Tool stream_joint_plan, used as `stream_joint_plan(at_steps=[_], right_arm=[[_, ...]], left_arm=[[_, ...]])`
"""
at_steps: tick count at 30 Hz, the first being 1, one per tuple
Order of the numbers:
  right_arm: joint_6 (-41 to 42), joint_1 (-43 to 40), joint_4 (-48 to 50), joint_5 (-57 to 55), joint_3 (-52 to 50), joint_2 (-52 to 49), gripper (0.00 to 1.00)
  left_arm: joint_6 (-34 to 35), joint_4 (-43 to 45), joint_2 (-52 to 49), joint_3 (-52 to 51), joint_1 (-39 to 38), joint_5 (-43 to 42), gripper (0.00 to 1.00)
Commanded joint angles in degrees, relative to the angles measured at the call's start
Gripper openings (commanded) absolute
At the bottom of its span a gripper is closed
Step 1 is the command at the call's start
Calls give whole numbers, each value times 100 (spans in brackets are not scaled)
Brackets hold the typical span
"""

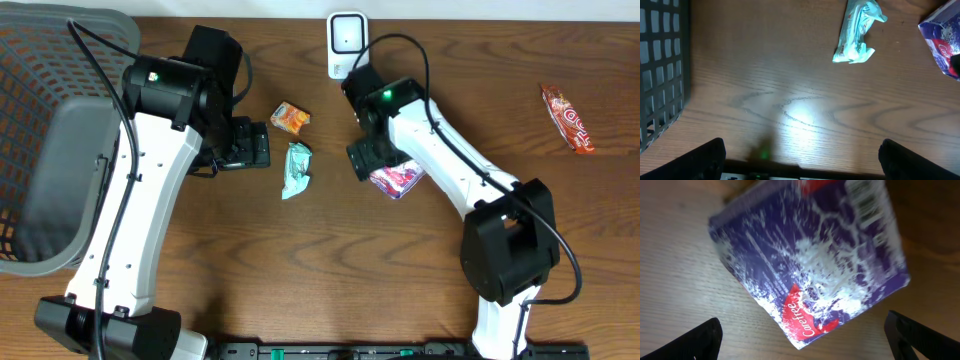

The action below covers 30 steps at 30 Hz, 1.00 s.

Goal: Scan the item barcode

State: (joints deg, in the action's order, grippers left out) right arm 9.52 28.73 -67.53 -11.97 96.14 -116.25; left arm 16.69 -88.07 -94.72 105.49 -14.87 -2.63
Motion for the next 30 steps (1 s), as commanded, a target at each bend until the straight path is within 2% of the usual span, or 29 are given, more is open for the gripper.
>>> stream_joint_plan(at_steps=[1, 11, 24, 30], right_arm=[[-103, 9, 83, -11, -334, 81, 99], [-101, 9, 144, -9, -914, 81, 99], [-101, 221, 48, 446, -1014, 81, 99], [-98, 417, 96, 284, -1016, 81, 91]], left_arm=[[7, -11, -37, 37, -2, 33, 98], [4, -13, -37, 37, -2, 33, 98], [4, -13, -37, 37, -2, 33, 98], [4, -13, -37, 37, -2, 35, 98]])
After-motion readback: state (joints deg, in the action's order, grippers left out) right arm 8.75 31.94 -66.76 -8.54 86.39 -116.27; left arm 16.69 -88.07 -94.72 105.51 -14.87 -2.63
